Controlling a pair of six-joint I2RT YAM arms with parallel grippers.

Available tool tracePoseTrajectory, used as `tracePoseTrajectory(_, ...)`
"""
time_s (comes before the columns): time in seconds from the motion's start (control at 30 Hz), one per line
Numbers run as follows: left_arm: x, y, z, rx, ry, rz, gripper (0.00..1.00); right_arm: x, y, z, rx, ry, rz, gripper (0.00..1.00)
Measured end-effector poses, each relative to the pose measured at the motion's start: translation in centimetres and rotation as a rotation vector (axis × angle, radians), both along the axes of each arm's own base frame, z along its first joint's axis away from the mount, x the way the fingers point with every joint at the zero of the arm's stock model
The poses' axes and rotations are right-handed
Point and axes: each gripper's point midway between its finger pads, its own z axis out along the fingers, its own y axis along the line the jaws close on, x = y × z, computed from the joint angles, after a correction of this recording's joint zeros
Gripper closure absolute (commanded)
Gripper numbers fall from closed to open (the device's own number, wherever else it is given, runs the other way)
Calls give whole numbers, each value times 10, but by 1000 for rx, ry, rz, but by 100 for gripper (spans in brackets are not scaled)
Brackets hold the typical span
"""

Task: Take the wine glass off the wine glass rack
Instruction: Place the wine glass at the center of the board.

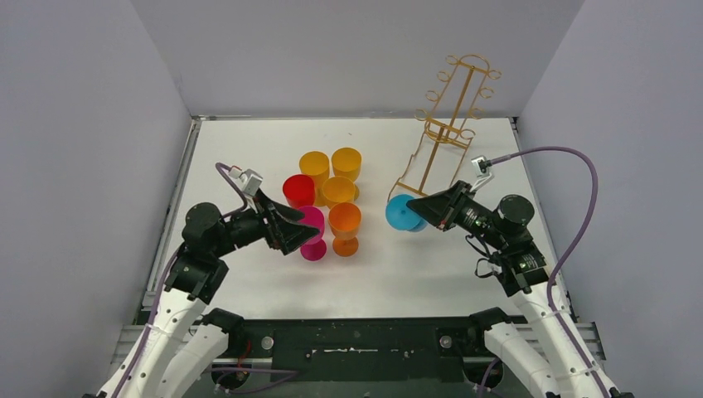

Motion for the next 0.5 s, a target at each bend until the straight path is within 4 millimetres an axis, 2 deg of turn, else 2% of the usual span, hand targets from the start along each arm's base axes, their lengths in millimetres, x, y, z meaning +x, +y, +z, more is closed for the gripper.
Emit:
tracePoseTrajectory(0.13,-12,-18,-3,2,10,-93,12,-7,12,8,24,-46,53,100)
tracePoseTrajectory(0.27,-26,-39,-9,15,31,-166,16,-18,32,11,38,-66,131,100)
tracePoseTrajectory(0.33,-33,-48,-10,16,30,-196,19,-22,42,8,30,-63,162,100)
tracePoseTrajectory(0.5,-41,-67,-8,8,27,-234,21,-29,66,-5,-8,-49,213,100)
